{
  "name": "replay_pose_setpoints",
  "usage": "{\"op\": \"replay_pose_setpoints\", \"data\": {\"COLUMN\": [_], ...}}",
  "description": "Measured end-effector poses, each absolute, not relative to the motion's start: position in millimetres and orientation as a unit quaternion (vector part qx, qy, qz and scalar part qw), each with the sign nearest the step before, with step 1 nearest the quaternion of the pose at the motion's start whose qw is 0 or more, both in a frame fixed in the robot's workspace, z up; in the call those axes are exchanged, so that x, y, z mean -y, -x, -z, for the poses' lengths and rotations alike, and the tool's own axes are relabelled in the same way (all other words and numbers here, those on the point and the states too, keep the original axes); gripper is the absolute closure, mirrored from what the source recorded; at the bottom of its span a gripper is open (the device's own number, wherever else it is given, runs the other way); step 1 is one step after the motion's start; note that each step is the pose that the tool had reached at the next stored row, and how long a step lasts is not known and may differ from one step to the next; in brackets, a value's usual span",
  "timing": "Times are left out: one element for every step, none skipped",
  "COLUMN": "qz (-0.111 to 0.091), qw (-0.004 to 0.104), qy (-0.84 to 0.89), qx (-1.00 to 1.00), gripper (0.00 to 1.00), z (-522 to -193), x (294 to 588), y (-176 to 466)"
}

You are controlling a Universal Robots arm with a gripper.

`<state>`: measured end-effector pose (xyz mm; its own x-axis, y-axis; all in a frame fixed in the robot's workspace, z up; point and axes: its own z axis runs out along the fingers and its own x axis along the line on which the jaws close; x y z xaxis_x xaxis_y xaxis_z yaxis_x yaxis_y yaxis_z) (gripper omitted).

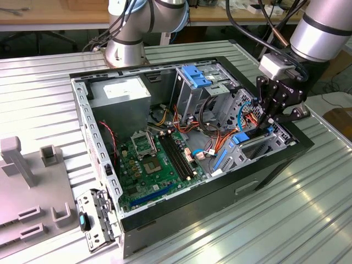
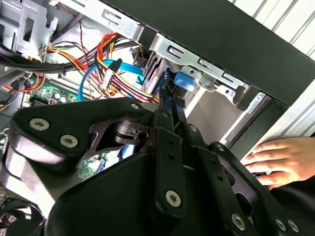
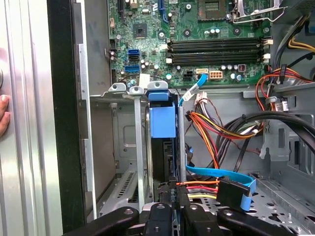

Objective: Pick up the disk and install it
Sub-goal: 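Insert the first disk wire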

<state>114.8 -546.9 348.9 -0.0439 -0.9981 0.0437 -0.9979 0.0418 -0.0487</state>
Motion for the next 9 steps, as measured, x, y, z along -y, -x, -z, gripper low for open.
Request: {"op": "replay_pose_setpoints", "data": {"qz": [0.033, 0.033, 0.033, 0.033, 0.033, 0.033, 0.033, 0.032, 0.032], "qw": [0.001, 0.001, 0.001, 0.001, 0.001, 0.001, 0.001, 0.001, 0.001], "qy": [0.691, 0.691, 0.691, 0.691, 0.691, 0.691, 0.691, 0.691, 0.691], "qx": [-0.722, -0.722, -0.722, -0.722, -0.722, -0.722, -0.722, -0.722, -0.722], "gripper": [0.84, 0.84, 0.84, 0.84, 0.84, 0.84, 0.84, 0.84, 0.84], "z": [-348.5, -348.2, -348.0, -347.9, -347.6, -347.4, -347.0, -347.0, -347.0], "x": [546.9, 546.9, 546.9, 546.9, 546.9, 546.9, 546.9, 546.9, 547.0], "y": [-114.8, -114.8, -114.8, -114.9, -114.8, -114.8, -114.8, -114.8, -114.9]}}
